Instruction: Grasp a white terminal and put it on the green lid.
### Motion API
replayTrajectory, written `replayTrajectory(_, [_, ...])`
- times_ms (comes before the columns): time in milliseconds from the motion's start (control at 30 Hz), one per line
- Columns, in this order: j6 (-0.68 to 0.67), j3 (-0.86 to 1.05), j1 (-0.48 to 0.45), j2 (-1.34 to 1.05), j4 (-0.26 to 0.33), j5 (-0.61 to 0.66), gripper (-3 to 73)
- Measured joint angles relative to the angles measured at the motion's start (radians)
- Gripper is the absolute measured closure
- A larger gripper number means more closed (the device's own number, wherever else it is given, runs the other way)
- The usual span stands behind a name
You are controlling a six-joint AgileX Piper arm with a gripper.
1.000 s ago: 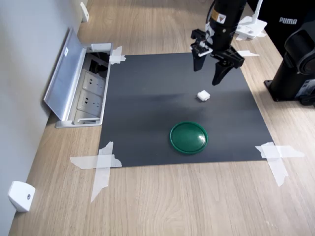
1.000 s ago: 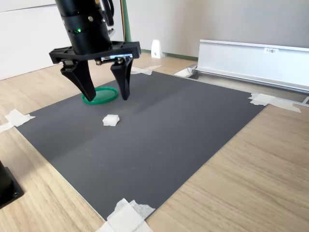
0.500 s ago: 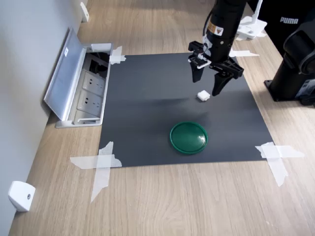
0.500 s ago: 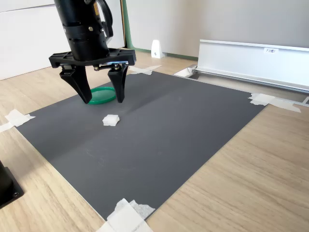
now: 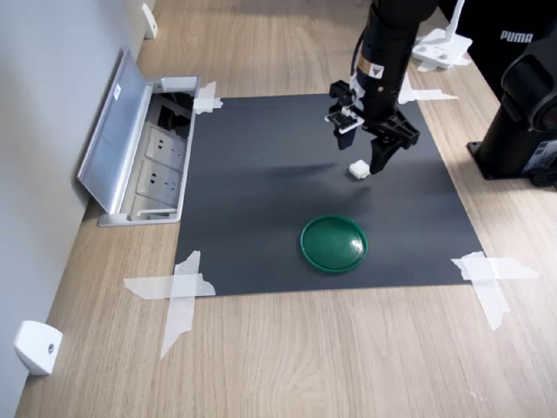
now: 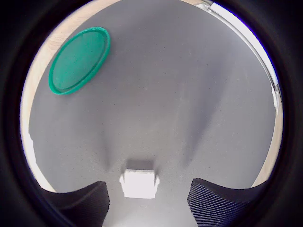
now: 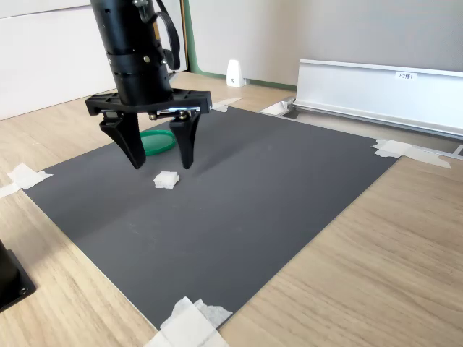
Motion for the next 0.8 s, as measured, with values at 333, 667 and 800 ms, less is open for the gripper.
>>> replayTrajectory(333, [-0.013,0.000,0.003,0.035,0.009,-0.014,0.6])
replayTrajectory(667, [-0.058,0.024,0.005,0.041,0.008,-0.042,0.6])
replayTrajectory(800, [-0.075,0.027,0.005,0.041,0.007,-0.049,0.7])
